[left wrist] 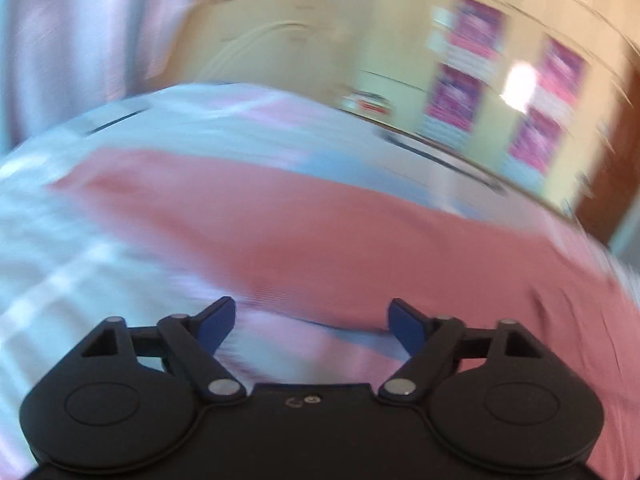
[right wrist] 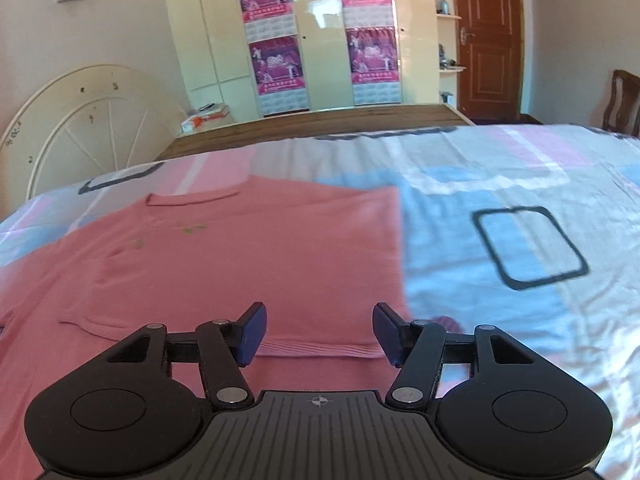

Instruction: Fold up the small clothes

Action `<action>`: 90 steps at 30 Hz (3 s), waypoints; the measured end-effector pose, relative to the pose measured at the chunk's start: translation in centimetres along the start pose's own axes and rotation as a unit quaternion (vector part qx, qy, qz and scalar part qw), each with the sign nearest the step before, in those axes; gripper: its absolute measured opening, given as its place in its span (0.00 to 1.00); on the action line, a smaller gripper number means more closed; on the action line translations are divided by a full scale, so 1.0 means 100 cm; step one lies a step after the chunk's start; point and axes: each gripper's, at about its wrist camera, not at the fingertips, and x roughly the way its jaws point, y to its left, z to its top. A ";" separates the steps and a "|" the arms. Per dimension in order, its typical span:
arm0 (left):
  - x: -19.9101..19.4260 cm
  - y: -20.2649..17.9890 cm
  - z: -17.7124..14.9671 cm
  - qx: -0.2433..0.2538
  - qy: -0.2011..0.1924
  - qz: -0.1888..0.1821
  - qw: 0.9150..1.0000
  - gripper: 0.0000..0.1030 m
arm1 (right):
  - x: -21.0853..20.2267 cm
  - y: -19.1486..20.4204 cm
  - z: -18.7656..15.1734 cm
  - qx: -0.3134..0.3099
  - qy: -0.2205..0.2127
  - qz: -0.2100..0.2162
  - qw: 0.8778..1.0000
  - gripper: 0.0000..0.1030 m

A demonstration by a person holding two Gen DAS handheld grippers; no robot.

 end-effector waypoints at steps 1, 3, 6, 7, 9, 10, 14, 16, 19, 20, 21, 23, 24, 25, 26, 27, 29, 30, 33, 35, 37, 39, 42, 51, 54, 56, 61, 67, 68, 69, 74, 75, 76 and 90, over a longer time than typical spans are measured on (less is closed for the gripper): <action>0.001 0.022 0.006 -0.036 0.001 0.005 0.999 0.65 | 0.004 0.007 0.001 0.000 0.002 0.003 1.000 0.58; 0.006 0.064 0.019 -0.101 -0.003 0.016 0.995 0.62 | 0.011 0.022 0.003 0.003 0.008 0.011 1.000 0.58; 0.018 0.116 0.035 -0.161 -0.016 0.056 0.985 0.62 | 0.022 0.044 0.005 0.004 0.010 0.009 1.000 0.58; 0.019 0.129 0.037 -0.175 -0.021 0.054 0.983 0.62 | 0.025 0.050 0.006 0.005 0.010 0.009 1.000 0.58; 0.026 0.147 0.046 -0.195 -0.030 0.046 0.979 0.62 | 0.031 0.063 0.007 0.004 0.008 0.007 1.000 0.58; 0.030 0.156 0.050 -0.203 -0.036 0.041 0.978 0.62 | 0.033 0.068 0.008 0.004 0.007 0.005 1.000 0.58; 0.045 0.178 0.058 -0.232 -0.059 0.006 0.971 0.65 | 0.042 0.081 0.013 0.024 0.007 -0.003 1.000 0.58; 0.054 0.183 0.062 -0.251 -0.068 -0.013 0.966 0.64 | 0.043 0.081 0.017 0.049 0.007 -0.004 0.999 0.58; 0.065 0.197 0.065 -0.286 -0.080 -0.046 0.954 0.61 | 0.041 0.081 0.023 0.070 0.005 -0.009 0.998 0.58; 0.070 0.199 0.066 -0.293 -0.081 -0.049 0.952 0.58 | 0.040 0.081 0.024 0.072 0.004 -0.011 0.997 0.58; 0.073 0.202 0.068 -0.299 -0.079 -0.046 0.950 0.47 | 0.038 0.080 0.025 0.072 0.004 -0.013 0.997 0.58; 0.085 0.209 0.073 -0.313 -0.071 -0.036 0.947 0.20 | 0.035 0.079 0.027 0.069 0.003 -0.019 0.997 0.58; 0.087 0.211 0.072 -0.317 -0.061 -0.026 0.946 0.06 | 0.034 0.078 0.027 0.069 0.003 -0.020 0.997 0.58; 0.088 0.210 0.074 -0.315 -0.058 -0.023 0.947 0.06 | 0.033 0.076 0.027 0.069 0.003 -0.022 0.997 0.58; 0.085 0.205 0.077 -0.304 -0.062 -0.022 0.950 0.05 | 0.032 0.074 0.026 0.070 0.003 -0.023 0.997 0.58; 0.079 0.194 0.081 -0.281 -0.069 -0.028 0.957 0.05 | 0.031 0.072 0.025 0.072 0.003 -0.024 0.997 0.58; 0.064 0.161 0.089 -0.227 -0.083 -0.065 0.968 0.05 | 0.029 0.068 0.024 0.073 0.001 -0.025 0.997 0.58; 0.057 0.140 0.092 -0.199 -0.087 -0.091 0.972 0.05 | 0.029 0.066 0.023 0.074 0.001 -0.025 0.997 0.58; 0.038 0.059 0.091 -0.112 -0.075 -0.155 0.979 0.05 | 0.028 0.059 0.019 0.083 -0.001 -0.023 0.996 0.58; 0.029 0.002 0.082 -0.066 -0.063 -0.194 0.977 0.05 | 0.027 0.055 0.018 0.088 -0.001 -0.020 0.996 0.58; 0.023 -0.058 0.066 -0.013 -0.048 -0.226 0.973 0.05 | 0.026 0.050 0.017 0.093 -0.002 -0.016 0.996 0.58; 0.021 -0.115 0.044 0.031 -0.025 -0.243 0.969 0.05 | 0.023 0.044 0.017 0.101 -0.004 -0.012 0.995 0.58; 0.018 -0.192 0.009 0.104 -0.005 -0.259 0.960 0.05 | 0.018 0.032 0.018 0.117 -0.008 -0.006 0.993 0.58; 0.042 -0.341 -0.088 0.281 0.086 -0.273 0.916 0.24 | 0.004 0.002 0.017 0.152 -0.005 0.025 0.988 0.58; 0.041 -0.344 -0.105 0.296 0.074 -0.268 0.914 0.50 | 0.008 0.001 0.018 0.164 0.005 0.049 0.985 0.58; 0.026 -0.331 -0.101 0.290 0.041 -0.259 0.920 0.61 | 0.012 0.006 0.019 0.160 0.012 0.069 0.985 0.58; -0.004 -0.264 -0.073 0.267 -0.031 -0.199 0.942 0.68 | 0.034 0.033 0.018 0.157 0.035 0.137 0.977 0.58; 0.004 -0.162 -0.066 0.247 0.000 -0.085 0.965 0.58 | 0.073 0.069 0.011 0.157 0.075 0.181 0.968 0.57; 0.012 -0.154 -0.066 0.245 0.015 -0.077 0.966 0.58 | 0.078 0.073 0.011 0.157 0.080 0.186 0.967 0.57; 0.017 -0.150 -0.066 0.243 0.021 -0.073 0.967 0.56 | 0.083 0.078 0.011 0.156 0.084 0.192 0.965 0.57; 0.048 -0.137 -0.058 0.198 0.027 -0.083 0.976 0.52 | 0.101 0.101 0.019 0.115 0.094 0.183 0.972 0.04; 0.052 -0.140 -0.057 0.203 0.026 -0.081 0.975 0.45 | 0.103 0.105 0.019 0.107 0.096 0.182 0.973 0.05; 0.054 -0.145 -0.057 0.214 0.023 -0.076 0.974 0.41 | 0.100 0.110 0.023 0.088 0.089 0.172 0.977 0.05; 0.045 -0.130 -0.055 0.216 0.031 -0.096 0.971 0.10 | 0.042 0.043 0.018 0.028 0.016 0.067 0.997 0.05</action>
